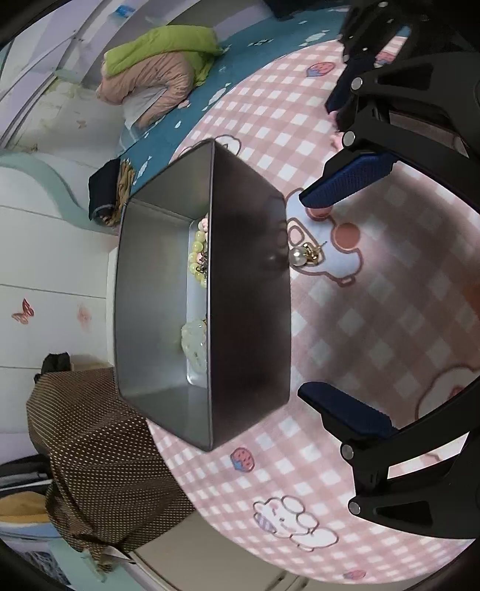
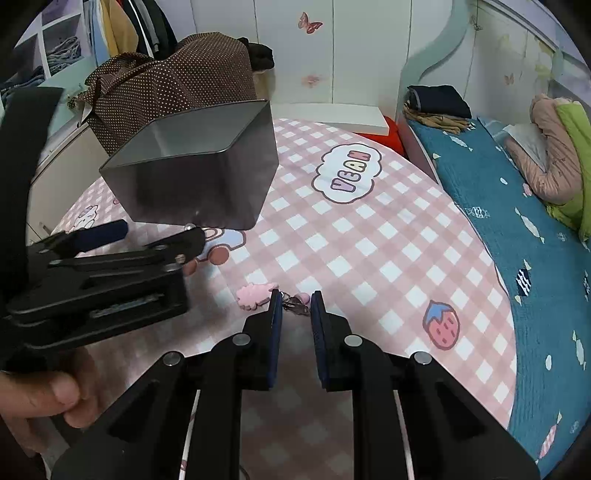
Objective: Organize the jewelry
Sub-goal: 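Grasp the pink charm chain with the right gripper while the left grasps its pearl bead, then lower the pink charm chain into the tin and open both grippers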
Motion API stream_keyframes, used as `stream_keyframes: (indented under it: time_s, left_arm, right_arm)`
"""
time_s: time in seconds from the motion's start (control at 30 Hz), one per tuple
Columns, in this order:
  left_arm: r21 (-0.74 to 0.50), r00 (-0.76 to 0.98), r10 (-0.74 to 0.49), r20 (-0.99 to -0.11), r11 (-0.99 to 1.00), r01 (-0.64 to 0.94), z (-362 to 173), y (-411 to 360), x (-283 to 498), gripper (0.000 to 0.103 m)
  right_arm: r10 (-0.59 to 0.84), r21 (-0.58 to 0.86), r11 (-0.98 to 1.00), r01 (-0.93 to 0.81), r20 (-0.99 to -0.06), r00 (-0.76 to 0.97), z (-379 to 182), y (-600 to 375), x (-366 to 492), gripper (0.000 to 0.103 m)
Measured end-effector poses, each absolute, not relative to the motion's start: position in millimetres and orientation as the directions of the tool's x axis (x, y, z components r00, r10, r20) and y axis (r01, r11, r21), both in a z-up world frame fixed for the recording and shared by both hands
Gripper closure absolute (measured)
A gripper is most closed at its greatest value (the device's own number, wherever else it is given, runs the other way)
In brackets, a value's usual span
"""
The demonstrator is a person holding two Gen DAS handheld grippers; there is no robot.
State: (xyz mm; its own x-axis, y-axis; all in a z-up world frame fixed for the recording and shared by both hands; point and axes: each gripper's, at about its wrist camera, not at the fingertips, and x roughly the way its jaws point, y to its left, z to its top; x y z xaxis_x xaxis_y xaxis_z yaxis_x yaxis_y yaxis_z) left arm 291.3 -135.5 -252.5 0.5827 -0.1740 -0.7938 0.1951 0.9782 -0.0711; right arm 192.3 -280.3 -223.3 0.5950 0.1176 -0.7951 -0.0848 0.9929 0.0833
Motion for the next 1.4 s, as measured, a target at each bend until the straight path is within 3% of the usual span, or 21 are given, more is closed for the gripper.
stream_keyframes:
  time_s: [0.03,0.07,0.23,0.37,0.43,0.73,1.4]
  left_arm:
    - [-0.075,0.580,-0.173,-0.796,0.979,0.189,-254.4,-136.4,292.5,0.012]
    - [-0.063,0.588,-0.159,-0.793,0.982,0.181,-254.8,-137.3,292.9,0.024]
    - [-0.045,0.606,-0.131,-0.785,0.987,0.155,-252.1,-136.5,296.8,0.048]
    - [-0.055,0.604,-0.154,-0.782,0.982,0.179,-250.8,-131.0,294.0,0.080]
    - [-0.080,0.596,-0.177,-0.784,0.979,0.185,-250.0,-123.6,290.9,0.091]
    - [-0.153,0.570,-0.246,-0.784,0.966,0.207,-245.8,-97.0,270.9,0.092]
    - [-0.128,0.613,-0.259,-0.746,0.960,0.250,-196.7,-60.3,235.6,0.092]
  right_arm:
    - [0.121,0.087,0.992,-0.086,-0.794,0.595,-223.2,-280.6,192.3,0.089]
    - [0.126,0.091,0.992,-0.089,-0.794,0.595,-223.3,-281.2,192.3,0.089]
    - [0.137,0.105,0.990,-0.089,-0.790,0.598,-221.1,-286.0,193.2,0.089]
    - [0.143,0.110,0.990,-0.092,-0.786,0.601,-218.5,-286.2,192.7,0.089]
    - [0.147,0.112,0.989,-0.096,-0.785,0.601,-217.7,-285.1,192.6,0.089]
    - [0.158,0.102,0.987,-0.126,-0.779,0.606,-207.0,-269.9,191.5,0.089]
    - [0.142,0.010,0.979,-0.202,-0.745,0.652,-156.0,-230.5,191.9,0.089]
